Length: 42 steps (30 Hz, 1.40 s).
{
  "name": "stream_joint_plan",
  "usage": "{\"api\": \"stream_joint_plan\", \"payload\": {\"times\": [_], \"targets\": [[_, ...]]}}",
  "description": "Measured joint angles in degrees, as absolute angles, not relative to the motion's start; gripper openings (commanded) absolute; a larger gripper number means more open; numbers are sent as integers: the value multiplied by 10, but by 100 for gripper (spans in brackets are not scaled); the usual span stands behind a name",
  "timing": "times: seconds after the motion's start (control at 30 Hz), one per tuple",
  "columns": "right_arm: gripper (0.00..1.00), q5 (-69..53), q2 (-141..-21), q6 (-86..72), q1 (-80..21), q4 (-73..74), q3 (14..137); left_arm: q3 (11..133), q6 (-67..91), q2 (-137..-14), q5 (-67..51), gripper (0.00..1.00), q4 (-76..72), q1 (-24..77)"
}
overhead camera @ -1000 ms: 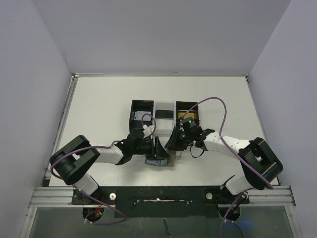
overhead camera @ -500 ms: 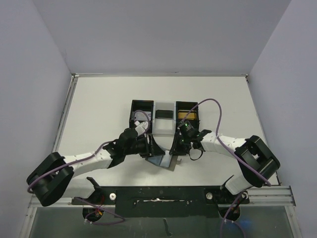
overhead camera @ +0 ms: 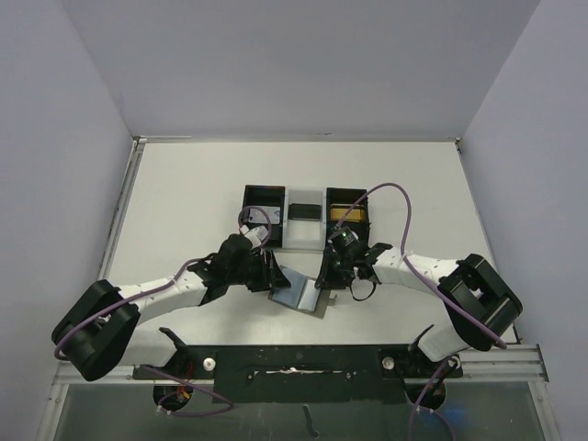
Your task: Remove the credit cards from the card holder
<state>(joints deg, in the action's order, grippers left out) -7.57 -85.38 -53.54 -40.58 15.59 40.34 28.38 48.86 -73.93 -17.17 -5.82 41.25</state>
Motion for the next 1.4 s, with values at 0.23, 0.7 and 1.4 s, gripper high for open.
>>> {"api": "stream_joint_plan", "payload": {"times": [0.23,0.7,1.4], "targets": [[22,-69,-853,-540,-406,155,402,287,490,-768,-187,31,-65,413],[25,-72,-841,-562,-406,112,378,288,526,-796,-260,31,-152,421],[36,-61,-792,-571,-406,136,375,300,516,-747,-141,40,-36,430]]}}
